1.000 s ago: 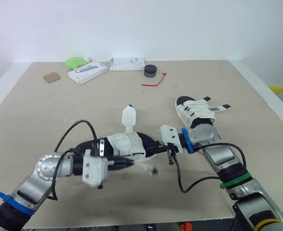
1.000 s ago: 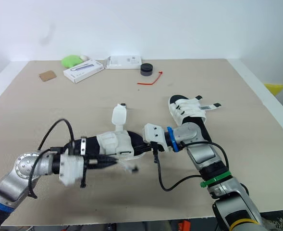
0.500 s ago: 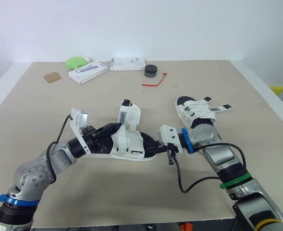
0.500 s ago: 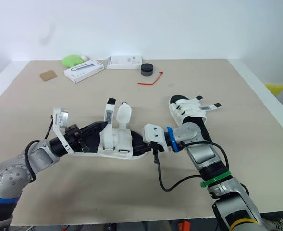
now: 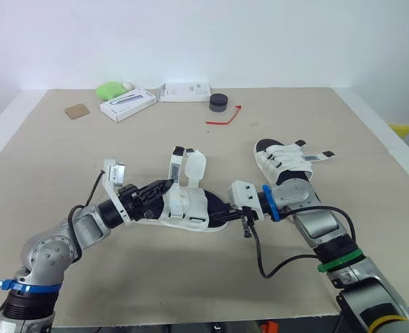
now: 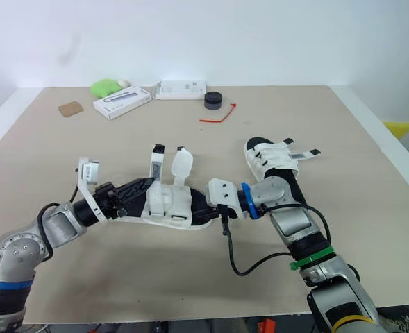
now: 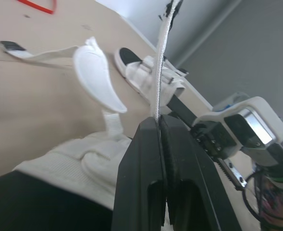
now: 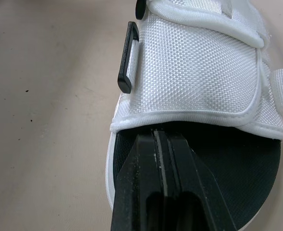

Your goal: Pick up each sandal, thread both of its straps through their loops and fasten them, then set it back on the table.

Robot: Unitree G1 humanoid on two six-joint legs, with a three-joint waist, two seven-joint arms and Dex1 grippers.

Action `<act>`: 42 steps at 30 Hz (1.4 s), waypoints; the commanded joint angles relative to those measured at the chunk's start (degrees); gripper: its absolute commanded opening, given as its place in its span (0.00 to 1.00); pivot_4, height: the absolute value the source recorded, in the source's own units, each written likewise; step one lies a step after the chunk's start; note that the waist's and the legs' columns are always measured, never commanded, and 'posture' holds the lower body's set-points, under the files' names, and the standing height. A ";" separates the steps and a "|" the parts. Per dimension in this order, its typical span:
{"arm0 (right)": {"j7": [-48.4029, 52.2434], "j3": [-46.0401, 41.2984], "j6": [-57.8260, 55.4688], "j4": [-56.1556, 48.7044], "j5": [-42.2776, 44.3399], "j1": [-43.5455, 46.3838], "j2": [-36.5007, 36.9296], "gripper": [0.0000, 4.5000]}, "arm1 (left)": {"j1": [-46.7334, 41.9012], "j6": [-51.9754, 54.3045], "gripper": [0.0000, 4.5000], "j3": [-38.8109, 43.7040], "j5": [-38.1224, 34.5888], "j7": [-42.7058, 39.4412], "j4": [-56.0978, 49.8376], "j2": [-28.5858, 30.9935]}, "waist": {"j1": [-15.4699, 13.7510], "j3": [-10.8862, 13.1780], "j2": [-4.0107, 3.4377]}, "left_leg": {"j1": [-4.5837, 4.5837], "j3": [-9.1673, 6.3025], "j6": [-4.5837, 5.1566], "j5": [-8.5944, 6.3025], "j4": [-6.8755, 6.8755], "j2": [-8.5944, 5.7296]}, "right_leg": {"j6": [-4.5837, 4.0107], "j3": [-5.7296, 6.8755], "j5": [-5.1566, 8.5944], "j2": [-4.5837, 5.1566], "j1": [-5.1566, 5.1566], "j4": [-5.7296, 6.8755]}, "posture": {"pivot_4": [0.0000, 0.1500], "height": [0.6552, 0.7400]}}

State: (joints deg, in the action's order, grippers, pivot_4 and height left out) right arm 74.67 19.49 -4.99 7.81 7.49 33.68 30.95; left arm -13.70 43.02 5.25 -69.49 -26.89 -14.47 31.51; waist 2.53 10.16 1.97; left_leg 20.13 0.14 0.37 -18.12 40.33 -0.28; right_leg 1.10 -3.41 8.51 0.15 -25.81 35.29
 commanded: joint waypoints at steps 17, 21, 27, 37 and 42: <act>-0.58 -0.20 -1.93 -2.72 -0.14 -0.98 1.05 0.00 | -4.62 0.58 0.13 -2.10 17.43 -12.15 8.67 -1.25 | 0.00 0.00 0.00 | 0.00 -0.04 0.00 0.00 0.00 0.04 | 0.01 0.00 0.01 0.03 0.03 -0.01 | 1.00 1.00; -0.72 -0.17 -1.91 -2.64 -0.14 -0.85 0.90 0.00 | -5.19 -0.58 0.50 -1.91 20.58 -13.95 8.80 -0.21 | 0.00 0.00 0.00 | 0.01 -0.05 0.00 0.00 0.00 0.04 | 0.04 0.01 0.02 0.03 0.03 -0.01 | 1.00 1.00; -0.80 -0.08 -1.77 -2.45 -0.19 -0.86 0.81 0.00 | -6.54 -5.71 0.68 -0.49 26.18 -17.21 10.86 1.24 | 0.01 0.00 0.00 | 0.02 -0.05 0.00 -0.01 0.00 0.04 | 0.01 0.00 0.01 0.04 0.02 -0.02 | 1.00 1.00; -1.11 0.03 -1.80 -2.81 -0.18 -1.22 0.73 0.00 | -12.93 -13.95 0.68 -1.97 32.10 -24.47 10.68 1.84 | 0.07 0.00 0.00 | 0.03 -0.03 0.00 -0.01 -0.01 0.05 | 0.00 0.01 0.00 0.03 0.01 -0.02 | 1.00 1.00; -1.55 0.09 -1.70 -2.89 -0.38 -1.29 0.56 0.00 | -14.15 -16.50 0.55 -6.93 37.21 -27.60 13.53 0.62 | 0.06 0.00 0.00 | 0.04 -0.02 0.01 -0.01 0.00 0.05 | 0.02 0.00 0.00 0.05 0.01 -0.02 | 1.00 1.00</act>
State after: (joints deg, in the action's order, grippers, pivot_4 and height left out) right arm 73.37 19.42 -6.57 5.90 7.63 32.72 31.42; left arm -26.56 28.95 -0.34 -34.95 -53.12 -2.01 32.17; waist 2.60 10.16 1.97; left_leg 20.17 0.11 0.37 -18.13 40.32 -0.23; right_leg 1.16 -3.41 8.54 0.18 -25.80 35.26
